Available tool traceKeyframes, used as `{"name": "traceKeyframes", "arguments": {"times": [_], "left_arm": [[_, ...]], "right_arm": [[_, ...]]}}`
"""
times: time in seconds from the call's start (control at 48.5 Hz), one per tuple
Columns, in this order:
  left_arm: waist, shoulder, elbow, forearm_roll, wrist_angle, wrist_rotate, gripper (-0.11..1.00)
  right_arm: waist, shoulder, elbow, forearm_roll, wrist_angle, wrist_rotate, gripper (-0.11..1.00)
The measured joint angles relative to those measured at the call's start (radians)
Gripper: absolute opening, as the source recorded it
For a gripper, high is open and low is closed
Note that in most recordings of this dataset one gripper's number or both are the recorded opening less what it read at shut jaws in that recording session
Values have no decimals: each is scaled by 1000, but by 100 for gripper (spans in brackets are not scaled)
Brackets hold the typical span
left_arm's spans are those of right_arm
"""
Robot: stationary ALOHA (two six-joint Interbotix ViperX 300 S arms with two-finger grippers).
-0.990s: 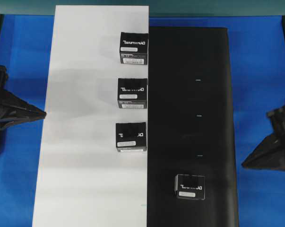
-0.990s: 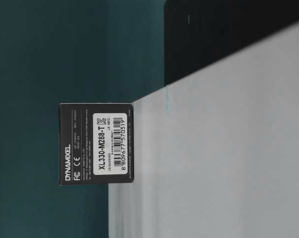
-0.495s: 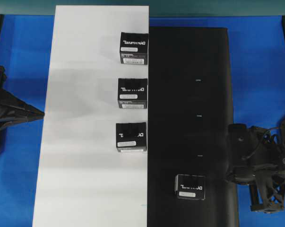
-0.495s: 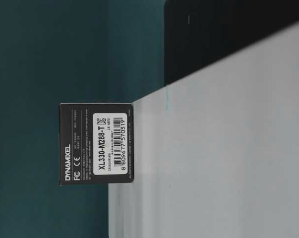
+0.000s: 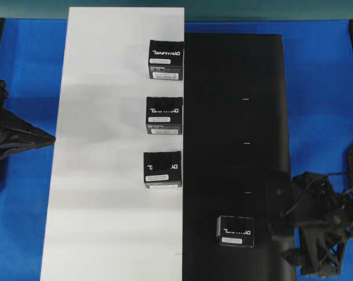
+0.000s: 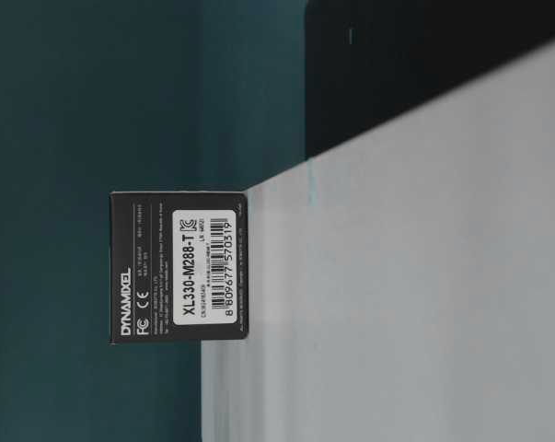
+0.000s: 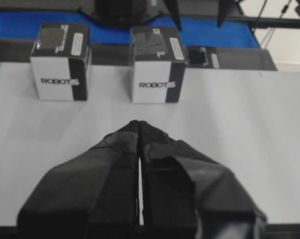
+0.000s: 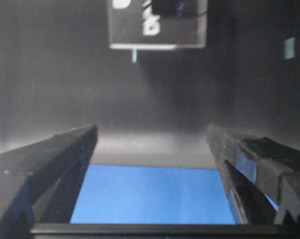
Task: Place the box from the black base onto the white base.
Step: 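Move the right gripper toward the box on the black base, then lower the right gripper over the box and close on it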
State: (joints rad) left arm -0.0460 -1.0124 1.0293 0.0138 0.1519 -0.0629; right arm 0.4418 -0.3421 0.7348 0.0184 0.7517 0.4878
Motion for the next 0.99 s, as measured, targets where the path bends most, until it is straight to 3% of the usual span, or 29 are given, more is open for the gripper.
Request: {"name": "traceKeyframes", "arguments": {"times": [0.371, 0.763, 0.99], "left_arm": [[-15, 3, 2, 0, 0, 0, -2], [-15, 5, 2, 0, 0, -2, -2], [-15, 5, 2, 2, 0, -25, -2]], "right_arm": [[5, 67, 14, -15, -101, 58, 100], [-11, 147, 17, -94, -192, 77, 100], [-43, 150, 17, -106, -204, 78, 100]]}}
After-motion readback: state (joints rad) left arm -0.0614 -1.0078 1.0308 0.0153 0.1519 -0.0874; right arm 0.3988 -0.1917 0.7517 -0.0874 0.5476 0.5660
